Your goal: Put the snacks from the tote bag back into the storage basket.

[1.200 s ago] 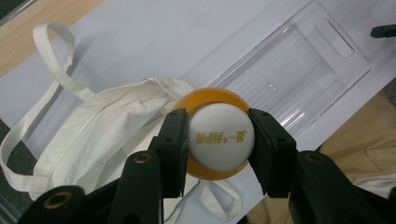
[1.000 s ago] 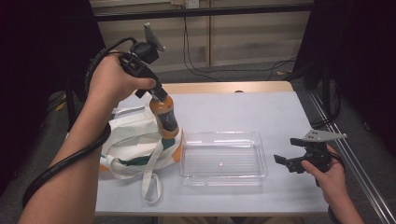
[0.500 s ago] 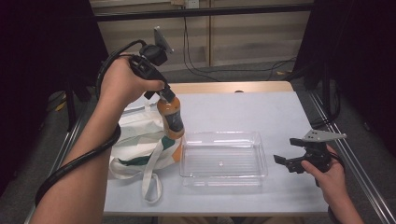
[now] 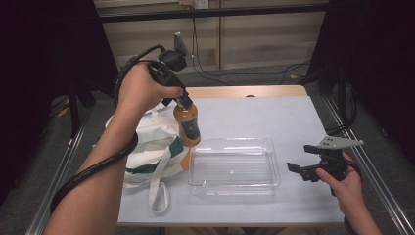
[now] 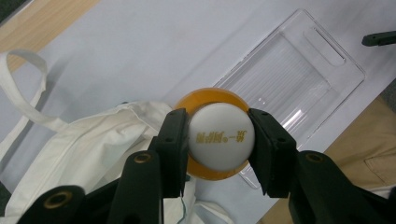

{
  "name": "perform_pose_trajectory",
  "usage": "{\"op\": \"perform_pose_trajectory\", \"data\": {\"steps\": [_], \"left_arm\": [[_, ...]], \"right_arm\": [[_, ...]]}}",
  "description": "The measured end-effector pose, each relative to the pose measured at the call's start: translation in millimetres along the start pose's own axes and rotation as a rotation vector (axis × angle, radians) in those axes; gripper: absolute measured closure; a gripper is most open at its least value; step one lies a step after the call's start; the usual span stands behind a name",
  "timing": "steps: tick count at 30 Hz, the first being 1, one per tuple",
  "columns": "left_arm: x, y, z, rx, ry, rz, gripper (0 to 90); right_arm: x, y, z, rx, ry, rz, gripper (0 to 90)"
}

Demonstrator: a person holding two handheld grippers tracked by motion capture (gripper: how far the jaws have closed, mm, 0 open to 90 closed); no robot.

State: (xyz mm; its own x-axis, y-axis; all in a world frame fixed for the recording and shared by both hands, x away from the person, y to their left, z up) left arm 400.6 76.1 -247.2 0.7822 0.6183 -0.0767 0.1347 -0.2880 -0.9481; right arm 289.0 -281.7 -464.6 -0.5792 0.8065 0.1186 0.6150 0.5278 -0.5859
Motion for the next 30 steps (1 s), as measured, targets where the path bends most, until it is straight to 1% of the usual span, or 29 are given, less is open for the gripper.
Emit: {"op": "perform_pose_trajectory", "data": {"steps": [5,6,7,8,9,11,12,14,15,20,22,24,25,28,30], "left_arm": [[-0.7,3.3,-1.2,0.015,0.011,0.011,59.5],[-1.1,4.8,-1.7,0.002,0.005,0.009,59.5],[-0.7,5.6,-1.7,0.006,0.012,0.006,59.5],[-1.3,6.6,-1.8,0.006,0.005,0.005,59.5],[-1.1,7.0,-1.9,0.007,0.015,0.0,59.5],[-1.6,9.0,-1.9,0.012,0.011,-0.002,59.6],[-2.2,10.5,-1.8,0.014,0.008,0.005,59.6],[-2.7,11.4,-2.3,0.007,0.012,0.006,59.5],[-3.4,12.2,-2.1,0.019,0.011,0.011,59.5],[-3.3,16.2,-2.4,0.017,0.011,0.012,59.5],[-3.7,18.3,-2.7,0.025,0.024,0.002,59.5],[-4.4,20.3,-3.1,0.024,0.028,-0.002,59.5],[-5.2,22.4,-3.1,0.032,0.026,0.002,59.5],[-6.1,23.9,-3.8,0.031,0.028,0.006,59.6],[-7.6,25.1,-4.8,0.029,0.04,0.008,59.5]], "right_arm": [[-0.2,0.0,0.0,-0.003,0.002,0.002,3.0],[-0.2,0.0,0.0,-0.003,0.002,0.002,3.0],[-0.3,-0.1,0.0,-0.002,0.003,0.003,3.0],[-0.4,-0.3,0.0,-0.004,0.004,0.001,3.0],[-0.4,-0.3,0.0,-0.004,0.004,0.001,3.0],[-0.6,-0.5,-0.1,-0.006,0.003,0.001,3.0],[-0.5,-0.5,0.0,-0.006,0.003,0.0,3.1],[-0.3,-0.3,-0.1,-0.006,0.003,0.0,3.0],[-0.2,-0.1,-0.2,-0.005,0.001,0.002,3.0],[0.4,-0.1,-0.1,-0.002,0.0,-0.003,3.0],[0.3,-0.1,-0.2,-0.004,0.001,0.0,3.0],[0.1,0.0,-0.2,-0.004,0.001,0.0,3.0],[0.1,0.0,-0.2,-0.003,0.0,0.0,3.0],[0.1,0.0,-0.4,-0.005,-0.001,-0.001,3.0],[0.3,0.1,-0.6,-0.004,-0.002,-0.001,3.0]]}}
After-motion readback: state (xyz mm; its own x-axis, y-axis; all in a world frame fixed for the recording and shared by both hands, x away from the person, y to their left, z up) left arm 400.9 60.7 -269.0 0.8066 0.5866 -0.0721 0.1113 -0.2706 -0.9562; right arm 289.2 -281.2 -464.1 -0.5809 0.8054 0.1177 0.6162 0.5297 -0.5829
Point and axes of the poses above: each handheld gripper's, and its own axes: y roughly forward along the jaws, z roughly out of its underside, x roughly to its left, the point moved 6 cm from there along y, roughly forward along the jaws, and after that the axes turned 2 degrees about x, right-handed, at the moved point
